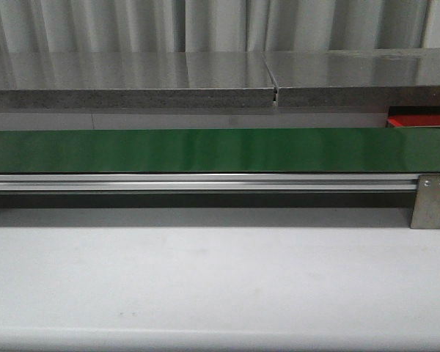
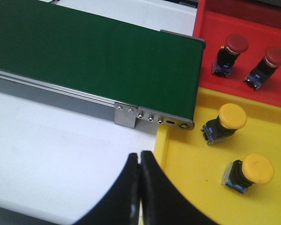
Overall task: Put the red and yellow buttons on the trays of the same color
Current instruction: 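Move the left gripper over a yellow button in the cluster, then lower the left gripper and grasp the yellow button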
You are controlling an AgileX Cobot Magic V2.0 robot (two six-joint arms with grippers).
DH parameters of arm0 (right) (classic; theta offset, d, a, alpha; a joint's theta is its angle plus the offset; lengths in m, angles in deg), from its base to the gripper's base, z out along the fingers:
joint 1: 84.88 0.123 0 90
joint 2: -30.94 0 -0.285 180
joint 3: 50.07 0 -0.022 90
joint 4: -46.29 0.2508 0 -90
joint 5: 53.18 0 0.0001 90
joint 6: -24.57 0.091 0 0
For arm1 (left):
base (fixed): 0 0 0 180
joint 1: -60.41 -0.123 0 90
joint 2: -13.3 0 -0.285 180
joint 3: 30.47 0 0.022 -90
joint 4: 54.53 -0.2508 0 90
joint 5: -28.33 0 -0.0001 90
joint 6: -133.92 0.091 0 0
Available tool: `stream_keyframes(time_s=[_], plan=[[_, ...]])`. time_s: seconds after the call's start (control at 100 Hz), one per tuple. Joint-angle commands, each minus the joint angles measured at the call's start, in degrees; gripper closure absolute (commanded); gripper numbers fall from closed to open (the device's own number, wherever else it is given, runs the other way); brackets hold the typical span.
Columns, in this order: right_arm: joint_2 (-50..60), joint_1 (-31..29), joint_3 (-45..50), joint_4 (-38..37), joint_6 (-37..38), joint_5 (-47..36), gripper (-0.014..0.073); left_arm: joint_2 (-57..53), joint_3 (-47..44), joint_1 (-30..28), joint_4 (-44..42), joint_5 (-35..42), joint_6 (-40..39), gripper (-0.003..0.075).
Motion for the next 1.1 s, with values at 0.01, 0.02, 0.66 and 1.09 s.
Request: stream_keyframes(time_s=[0.01, 0.02, 0.66, 1.09], plan=[[0.36, -0.06, -1.49, 0.63, -0.41, -3.09, 0.0712, -0.50, 4.12, -0.23, 1.77, 1.09, -0.65, 0.0051], [0.36, -0.06, -1.49, 0.63, -0.41, -3.09, 0.0712, -0.32, 4.48, -0.23, 1.94, 0.84, -0.65, 0.0051], [0.36, -0.06, -1.49, 0.63, -0.41, -3.05, 0.0712, 10.78, 13.79, -0.13, 2.91, -2.61, -0.43, 0.0051], [0.36, -0.06, -1.49, 0.63, -0.41, -3.05, 0.0712, 13.92, 13.79, -0.02, 2.91, -2.12, -0.43, 0.0051]])
